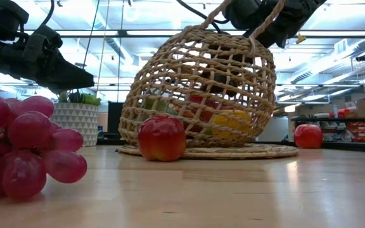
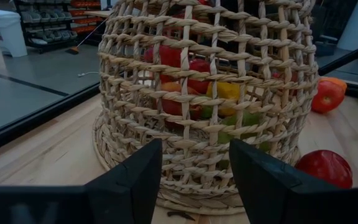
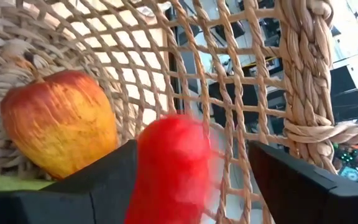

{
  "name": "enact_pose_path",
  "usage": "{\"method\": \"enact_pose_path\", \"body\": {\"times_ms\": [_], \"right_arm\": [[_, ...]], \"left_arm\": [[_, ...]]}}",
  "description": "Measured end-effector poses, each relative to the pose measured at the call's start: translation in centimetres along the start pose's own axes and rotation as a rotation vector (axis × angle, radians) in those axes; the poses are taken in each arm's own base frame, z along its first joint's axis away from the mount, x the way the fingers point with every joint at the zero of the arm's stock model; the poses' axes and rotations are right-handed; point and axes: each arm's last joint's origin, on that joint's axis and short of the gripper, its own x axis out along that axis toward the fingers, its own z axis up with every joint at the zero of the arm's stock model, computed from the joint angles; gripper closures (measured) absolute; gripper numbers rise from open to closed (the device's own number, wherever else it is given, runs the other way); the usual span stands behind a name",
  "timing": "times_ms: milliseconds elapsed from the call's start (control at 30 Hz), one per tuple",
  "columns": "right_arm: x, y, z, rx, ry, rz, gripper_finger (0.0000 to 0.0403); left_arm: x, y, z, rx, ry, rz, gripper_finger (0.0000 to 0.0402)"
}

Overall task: Build produce basket
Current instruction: Put the red mango into the brown basket, then put the red apple into the brown basket

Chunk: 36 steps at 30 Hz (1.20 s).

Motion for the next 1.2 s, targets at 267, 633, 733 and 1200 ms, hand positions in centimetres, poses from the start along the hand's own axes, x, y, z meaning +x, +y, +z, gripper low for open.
{"method": "enact_pose_path", "body": {"times_ms": [267, 633, 733, 1200], "right_arm": [[-0.2, 0.2, 0.3, -0.008, -0.014, 0.003, 0.0081], [-1.3, 0.1, 1.9, -0.117, -0.004, -0.160, 0.0043], [-2.3, -0.7, 3.4, -0.165, -0.036, -0.316, 0.0039], [-11.3, -6.2, 7.0, 0.211, -0.269, -0.663, 0.0039]], "left_arm": [[0.0, 0.0, 0.0, 0.000, 0.000, 0.000, 0.0205], [0.0, 0.0, 0.0, 0.000, 0.000, -0.001, 0.0205], [0.0, 0.0, 0.0, 0.000, 0.000, 0.000, 0.0208], [0.0, 0.0, 0.0, 0.000, 0.000, 0.000, 0.0208]]}}
